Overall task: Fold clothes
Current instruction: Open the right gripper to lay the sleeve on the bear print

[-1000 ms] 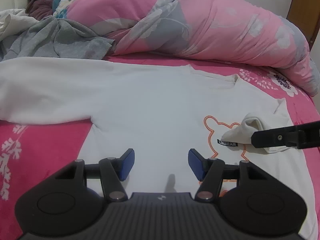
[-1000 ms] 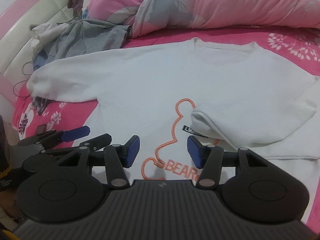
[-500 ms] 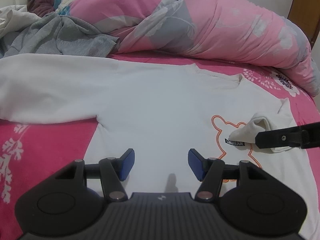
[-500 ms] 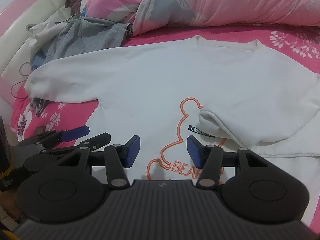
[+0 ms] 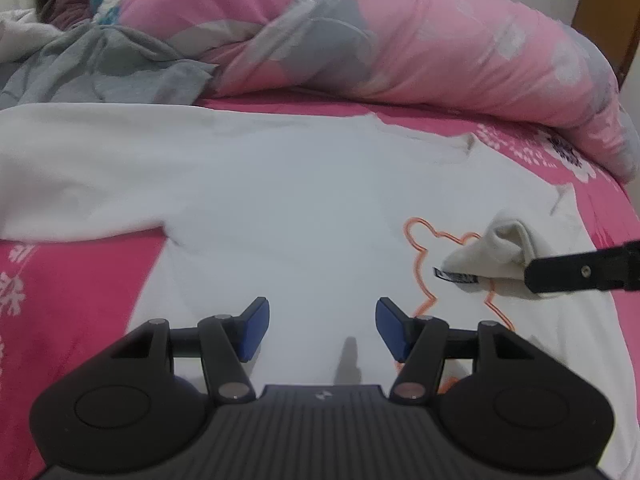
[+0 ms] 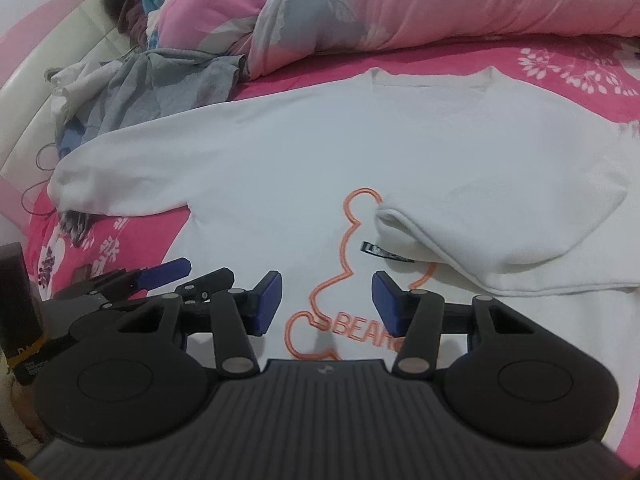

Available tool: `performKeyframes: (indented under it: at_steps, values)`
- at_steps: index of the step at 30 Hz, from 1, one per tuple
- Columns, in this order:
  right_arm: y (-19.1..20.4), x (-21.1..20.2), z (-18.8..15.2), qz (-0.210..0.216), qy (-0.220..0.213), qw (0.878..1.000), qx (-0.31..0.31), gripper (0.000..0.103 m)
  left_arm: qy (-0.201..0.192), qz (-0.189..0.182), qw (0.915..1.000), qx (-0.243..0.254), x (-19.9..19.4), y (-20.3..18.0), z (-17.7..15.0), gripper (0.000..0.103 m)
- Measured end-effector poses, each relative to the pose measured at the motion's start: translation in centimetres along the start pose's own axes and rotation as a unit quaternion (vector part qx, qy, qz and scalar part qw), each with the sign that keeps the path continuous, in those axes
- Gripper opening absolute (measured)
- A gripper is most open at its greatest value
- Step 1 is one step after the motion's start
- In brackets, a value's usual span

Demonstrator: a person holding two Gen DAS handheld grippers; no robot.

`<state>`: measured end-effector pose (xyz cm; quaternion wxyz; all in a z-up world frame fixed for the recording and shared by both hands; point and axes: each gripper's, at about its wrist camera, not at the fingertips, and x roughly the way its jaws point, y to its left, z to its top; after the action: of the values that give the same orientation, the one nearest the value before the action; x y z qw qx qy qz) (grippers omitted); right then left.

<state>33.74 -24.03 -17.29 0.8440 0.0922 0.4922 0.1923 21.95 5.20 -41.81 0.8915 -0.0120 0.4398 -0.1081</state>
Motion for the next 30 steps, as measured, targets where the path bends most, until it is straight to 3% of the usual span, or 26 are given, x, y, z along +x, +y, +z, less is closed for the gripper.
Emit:
performKeyframes:
  at_steps: [13,16,23,30]
  values:
    - [-5.7,-1.4,-0.5,0.039,0.007,0.999,0.033,0.032,0.013,0.002,0.9997,0.021,0.2,-5.5,0.5,0.055]
    - [-7.2,-2.1,-1.0,0.037,0.006,0.998,0.042,0.031,0.020,-0.012,0.9994,0.027,0.8,-6.7,0.5,0.050]
    - [-11.2,-3.4,-2.1,0.029,0.004,0.996,0.083,0.030,0.018,-0.020,0.9982,0.054,2.7,-9.5,1.4,0.048]
    - [-12.9,-3.8,-1.3,0.018,-0.002,0.997,0.069,0.030,0.029,-0.038,0.9977,0.047,4.6,-11.3,2.2,0.048]
